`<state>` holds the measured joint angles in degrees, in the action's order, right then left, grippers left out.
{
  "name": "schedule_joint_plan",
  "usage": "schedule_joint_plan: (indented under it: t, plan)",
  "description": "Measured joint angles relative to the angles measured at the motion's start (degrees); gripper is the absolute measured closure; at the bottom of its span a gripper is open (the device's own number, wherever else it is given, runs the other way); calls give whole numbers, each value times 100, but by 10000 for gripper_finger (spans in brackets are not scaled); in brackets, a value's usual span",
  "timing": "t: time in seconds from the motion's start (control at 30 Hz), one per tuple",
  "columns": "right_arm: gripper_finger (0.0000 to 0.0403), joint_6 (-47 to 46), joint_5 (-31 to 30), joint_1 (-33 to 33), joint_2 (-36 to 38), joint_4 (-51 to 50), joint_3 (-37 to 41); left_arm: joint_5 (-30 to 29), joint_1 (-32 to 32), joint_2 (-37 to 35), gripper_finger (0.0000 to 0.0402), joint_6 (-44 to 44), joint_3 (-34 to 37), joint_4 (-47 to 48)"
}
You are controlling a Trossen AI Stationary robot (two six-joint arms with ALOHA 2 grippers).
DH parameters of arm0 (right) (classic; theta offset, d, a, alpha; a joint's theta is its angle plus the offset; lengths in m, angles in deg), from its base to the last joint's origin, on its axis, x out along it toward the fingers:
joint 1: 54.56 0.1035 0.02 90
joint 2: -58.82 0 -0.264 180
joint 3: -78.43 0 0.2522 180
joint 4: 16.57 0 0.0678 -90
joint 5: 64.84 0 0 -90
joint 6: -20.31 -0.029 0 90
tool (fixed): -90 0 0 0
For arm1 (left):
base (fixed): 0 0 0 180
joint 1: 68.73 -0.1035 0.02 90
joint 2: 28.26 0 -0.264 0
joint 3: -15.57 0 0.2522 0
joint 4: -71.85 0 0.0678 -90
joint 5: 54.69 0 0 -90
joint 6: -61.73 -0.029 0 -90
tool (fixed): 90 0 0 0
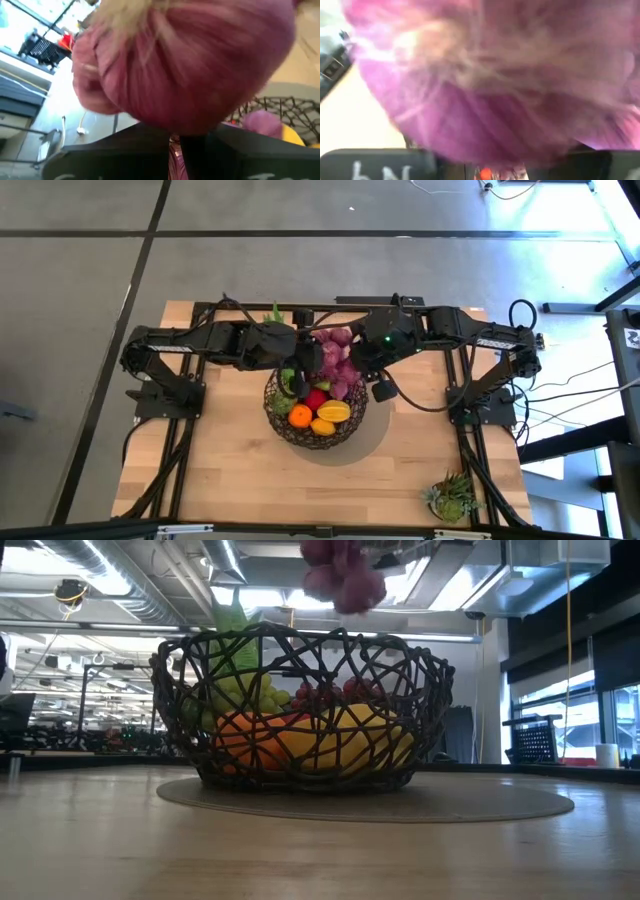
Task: Build produce basket
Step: Put the purple garlic into the wire basket
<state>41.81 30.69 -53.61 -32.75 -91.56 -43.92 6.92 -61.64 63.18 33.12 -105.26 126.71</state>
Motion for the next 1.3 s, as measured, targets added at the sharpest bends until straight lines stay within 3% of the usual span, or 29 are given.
schedule_joint_plan:
  t: [0.17, 0.5, 0.9, 1.17, 1.3]
  plan:
    - [283, 17, -409, 0, 49, -490, 0, 50, 3, 0, 398, 331, 0, 460]
    - [282, 2, -414, -4, 74, -1095, 0, 363, 5, 0, 398, 768, 0, 1026]
    - [282, -194, -760, -4, 155, -1351, -2, 1830, -225, 0, 398, 1790, 0, 1607]
    - [282, -193, -755, -3, 172, -1360, -2, 2794, -386, 120, 398, 1630, 2, 1633]
    - [282, -186, -755, -4, 172, -1351, -2, 2977, -384, 318, 398, 1386, -3, 1689]
